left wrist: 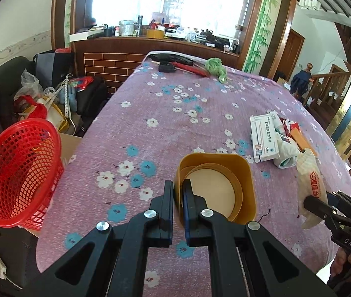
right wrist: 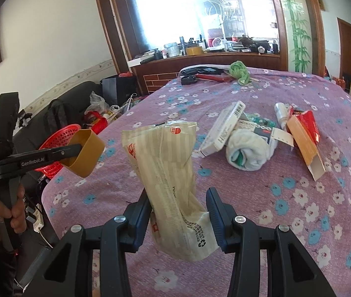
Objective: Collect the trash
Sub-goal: 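Carry the yellow container and white bag over the red wastebasket with both grippers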
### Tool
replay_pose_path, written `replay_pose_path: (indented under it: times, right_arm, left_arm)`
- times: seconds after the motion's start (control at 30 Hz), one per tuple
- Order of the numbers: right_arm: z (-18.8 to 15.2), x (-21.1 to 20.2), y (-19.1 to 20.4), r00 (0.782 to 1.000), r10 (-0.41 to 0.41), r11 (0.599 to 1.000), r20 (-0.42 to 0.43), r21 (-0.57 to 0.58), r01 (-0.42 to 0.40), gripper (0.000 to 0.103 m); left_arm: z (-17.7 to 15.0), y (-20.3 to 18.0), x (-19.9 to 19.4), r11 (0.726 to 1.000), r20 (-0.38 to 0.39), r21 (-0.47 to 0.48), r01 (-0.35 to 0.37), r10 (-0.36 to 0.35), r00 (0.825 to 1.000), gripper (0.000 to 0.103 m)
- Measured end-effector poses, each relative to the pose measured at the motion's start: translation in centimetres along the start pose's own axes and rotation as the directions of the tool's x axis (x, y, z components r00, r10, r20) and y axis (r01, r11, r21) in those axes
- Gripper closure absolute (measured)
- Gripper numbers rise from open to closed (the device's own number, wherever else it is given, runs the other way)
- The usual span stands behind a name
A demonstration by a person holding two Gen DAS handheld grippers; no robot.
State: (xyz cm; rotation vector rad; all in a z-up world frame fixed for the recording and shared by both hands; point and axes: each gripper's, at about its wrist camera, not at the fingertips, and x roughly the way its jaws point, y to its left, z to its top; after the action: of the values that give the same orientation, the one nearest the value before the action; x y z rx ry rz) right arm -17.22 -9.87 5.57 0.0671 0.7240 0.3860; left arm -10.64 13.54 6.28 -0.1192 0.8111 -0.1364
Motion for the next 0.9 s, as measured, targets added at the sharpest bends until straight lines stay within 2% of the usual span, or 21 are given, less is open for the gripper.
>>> replay_pose_path:
  times: [0.47, 0.9]
  right_arm:
    - [1.5, 2.1, 5.4, 0.996, 0.087, 0.993, -0.005, -0.081, -0.087, 0.056]
    - [2.8, 5.1, 11.4, 0.986, 0.164, 0.971, -0.039, -0.168, -0.168, 0.056]
  left_arm:
    - [-0.9, 4.2, -2.2, 0.996, 0.019, -0.052, -0.074, 0.075, 0.997, 0.096]
    - [-1.4, 9.6, -4.5, 0.981, 0.036, -0.111, -0.158, 0.163, 0.986, 0.096]
